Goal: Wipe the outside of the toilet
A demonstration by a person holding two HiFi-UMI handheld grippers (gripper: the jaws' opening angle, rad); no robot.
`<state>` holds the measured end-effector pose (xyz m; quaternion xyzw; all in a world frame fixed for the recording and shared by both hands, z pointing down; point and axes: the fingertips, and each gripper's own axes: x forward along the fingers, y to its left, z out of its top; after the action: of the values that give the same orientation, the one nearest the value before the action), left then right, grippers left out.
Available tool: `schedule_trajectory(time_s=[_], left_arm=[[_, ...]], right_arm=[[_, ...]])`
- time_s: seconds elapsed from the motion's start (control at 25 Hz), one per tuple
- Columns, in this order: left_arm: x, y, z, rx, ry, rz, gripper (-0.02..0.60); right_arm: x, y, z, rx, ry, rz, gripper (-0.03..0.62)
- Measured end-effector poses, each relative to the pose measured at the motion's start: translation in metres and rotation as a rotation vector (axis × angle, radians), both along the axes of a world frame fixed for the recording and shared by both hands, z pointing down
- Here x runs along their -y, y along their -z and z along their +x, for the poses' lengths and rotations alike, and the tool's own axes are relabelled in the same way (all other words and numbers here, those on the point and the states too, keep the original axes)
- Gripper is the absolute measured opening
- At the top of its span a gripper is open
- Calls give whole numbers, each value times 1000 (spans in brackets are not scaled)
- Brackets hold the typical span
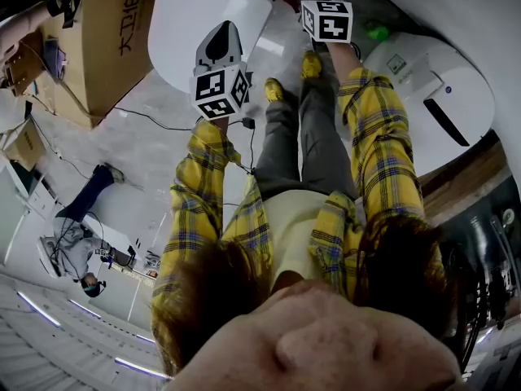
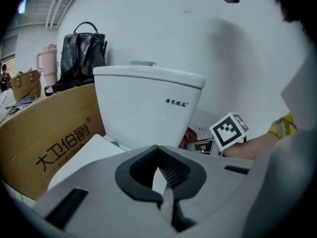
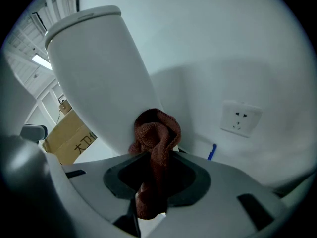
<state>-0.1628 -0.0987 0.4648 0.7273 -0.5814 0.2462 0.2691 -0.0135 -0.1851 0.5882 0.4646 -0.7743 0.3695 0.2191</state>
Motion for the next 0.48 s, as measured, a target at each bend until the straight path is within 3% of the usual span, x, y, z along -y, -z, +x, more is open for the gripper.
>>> schedule_trajectory(time_s=[0.24,0.48], left_arm=[[-3,-7,1,0,-2,-13,2],[-5,-12,4,-2,-9,-22,2]], right_arm=[[-15,-34,2,-18,-6,-96,123],[-22,-48,7,-31,-2,-129,123]])
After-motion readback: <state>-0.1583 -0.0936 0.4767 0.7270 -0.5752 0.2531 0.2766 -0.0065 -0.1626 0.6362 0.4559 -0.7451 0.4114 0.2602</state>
